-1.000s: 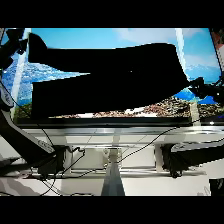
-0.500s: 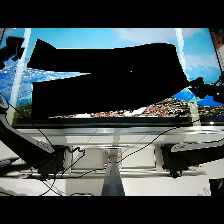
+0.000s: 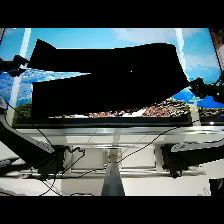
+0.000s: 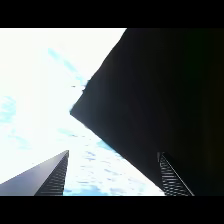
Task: Fold the clothes and pants, and hang the long-sleeved shirts on hangers.
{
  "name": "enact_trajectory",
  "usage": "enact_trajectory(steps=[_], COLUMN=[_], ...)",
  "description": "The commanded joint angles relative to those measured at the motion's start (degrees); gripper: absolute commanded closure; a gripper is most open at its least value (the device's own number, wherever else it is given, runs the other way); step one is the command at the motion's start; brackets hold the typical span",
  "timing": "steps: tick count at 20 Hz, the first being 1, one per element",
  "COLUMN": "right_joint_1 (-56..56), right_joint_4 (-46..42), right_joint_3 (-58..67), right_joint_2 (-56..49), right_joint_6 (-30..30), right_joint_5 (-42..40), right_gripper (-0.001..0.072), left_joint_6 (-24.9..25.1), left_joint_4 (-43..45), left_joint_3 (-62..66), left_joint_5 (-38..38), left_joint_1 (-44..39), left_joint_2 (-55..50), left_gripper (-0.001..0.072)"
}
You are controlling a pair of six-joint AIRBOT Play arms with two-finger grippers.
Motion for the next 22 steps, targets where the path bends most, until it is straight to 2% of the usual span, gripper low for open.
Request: enact_trajectory(steps=[1, 4, 8, 10, 12, 14, 17, 18, 20, 21, 22], right_joint_1=[0.0, 0.0, 0.0, 0.0, 0.0, 0.0, 0.0, 0.0, 0.0, 0.0, 0.0], right_joint_4=[-0.11, -0.09, -0.09, -0.11, -0.15, -1.05, -3.26, -3.3, -3.32, -3.3, -3.23], right_joint_3=[0.0, 0.0, 0.0, 0.0, 0.0, 0.0, 0.0, 0.0, 0.0, 0.0, 0.0], right_joint_2=[0.0, 0.0, 0.0, 0.0, 0.0, 0.0, 0.0, 0.0, 0.0, 0.0, 0.02], right_joint_6=[0.11, 0.13, 0.13, 0.11, 0.09, 0.07, 0.07, 0.07, 0.07, 0.07, 0.07], right_joint_5=[0.26, 0.35, 0.35, 0.35, 0.33, 0.17, -0.02, -0.02, 0.0, 0.0, 0.13], right_gripper=[0.0227, 0.0227, 0.0227, 0.0228, 0.0227, 0.0227, 0.0228, 0.0228, 0.0228, 0.0228, 0.0228], left_joint_6=[-2.78, -4.98, -5.14, -6.67, -7.48, -10.34, -12.07, -14.91, -18.84, -18.8, -18.56], left_joint_4=[3.08, 3.41, 3.37, 3.39, 3.43, 5.6, 7.19, 9.05, 10.43, 10.43, 10.4], left_joint_3=[-0.02, -0.02, 0.0, 0.0, -0.02, -0.42, -0.98, -0.98, -0.98, -0.98, -0.98], left_joint_5=[2.19, 4.0, 0.39, -0.9, -1.11, -1.55, 3.76, 6.49, 9.27, 10.23, 10.75], left_joint_1=[-0.31, -0.15, -0.13, -0.37, -1.64, -3.19, -6.51, -7.3, -8.11, -8.28, -8.39], left_joint_2=[-1.49, -1.46, -0.76, -0.46, -0.35, -0.31, -0.37, -0.5, -1.01, -1.16, -1.14], left_gripper=[0.0135, 0.014, 0.014, 0.0172, 0.017, 0.017, 0.0171, 0.0199, 0.0462, 0.0542, 0.0679])
